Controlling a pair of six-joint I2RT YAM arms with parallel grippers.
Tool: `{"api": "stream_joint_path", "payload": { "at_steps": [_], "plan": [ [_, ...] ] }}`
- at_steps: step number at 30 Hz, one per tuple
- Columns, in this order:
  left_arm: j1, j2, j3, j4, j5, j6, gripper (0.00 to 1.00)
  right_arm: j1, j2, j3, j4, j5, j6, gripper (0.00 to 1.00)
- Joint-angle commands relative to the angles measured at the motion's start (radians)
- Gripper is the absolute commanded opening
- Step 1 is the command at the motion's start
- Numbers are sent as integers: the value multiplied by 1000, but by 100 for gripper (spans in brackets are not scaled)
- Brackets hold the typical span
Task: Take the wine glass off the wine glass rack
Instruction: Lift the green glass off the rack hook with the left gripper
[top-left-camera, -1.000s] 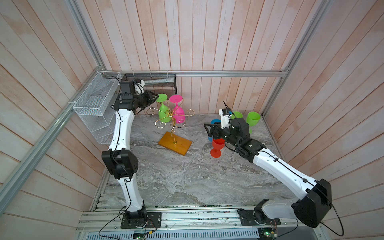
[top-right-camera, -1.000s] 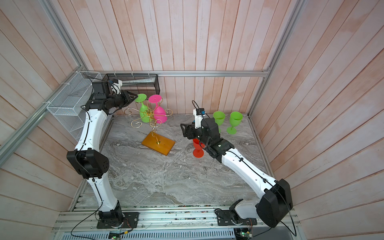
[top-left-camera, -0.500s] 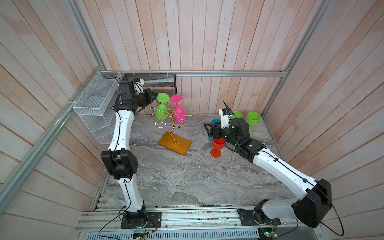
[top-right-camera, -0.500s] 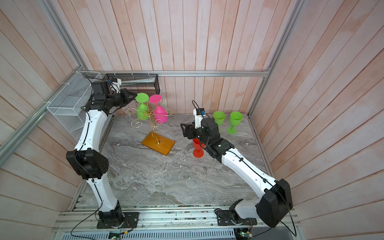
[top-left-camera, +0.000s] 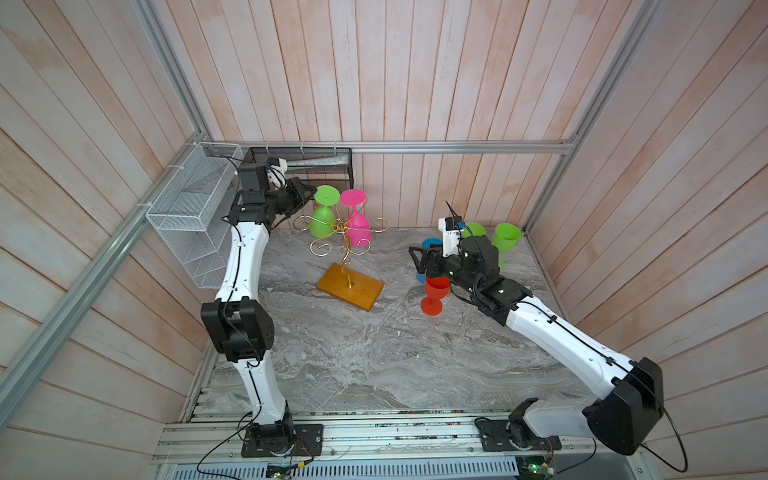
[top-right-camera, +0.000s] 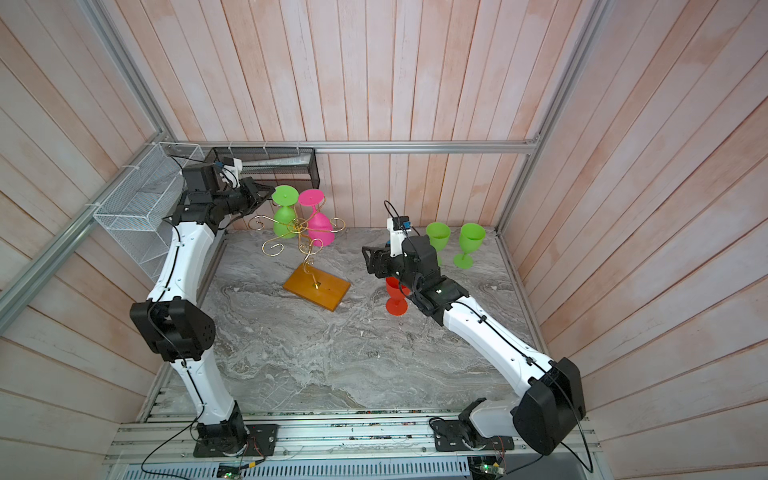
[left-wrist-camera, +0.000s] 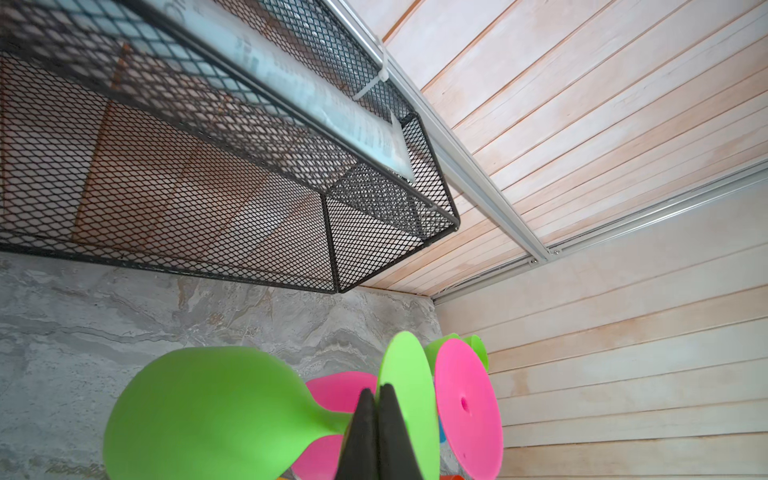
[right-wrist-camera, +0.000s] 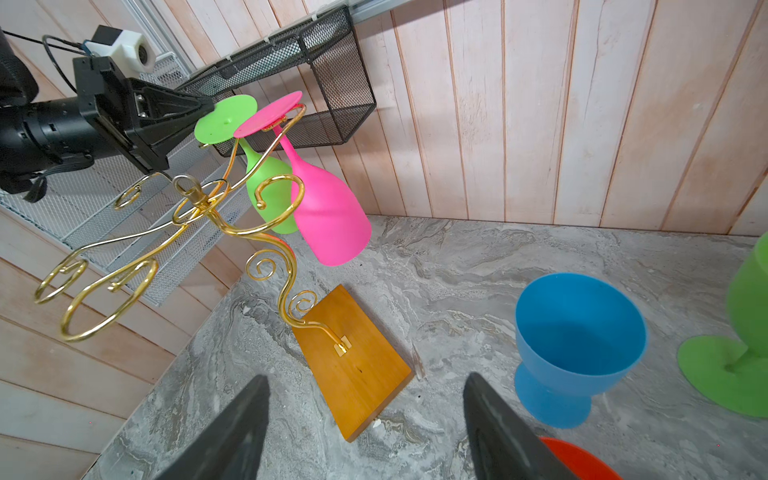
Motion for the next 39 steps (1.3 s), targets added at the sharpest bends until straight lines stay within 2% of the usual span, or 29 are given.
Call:
{"api": "stream_joint_path", "payload": {
  "at_steps": [1,21,39],
  "plan": [
    [7,-60,-46,61,13,-40,0,-1,-18,-3,7,19,-15,74],
    [8,-153,-213,237,32,-182,0,-1,-31,-18,8,19,-12,74],
    [12,-239,-315,252,39,-178,0,-1,-33,-16,8,12,-8,73]
  ]
}}
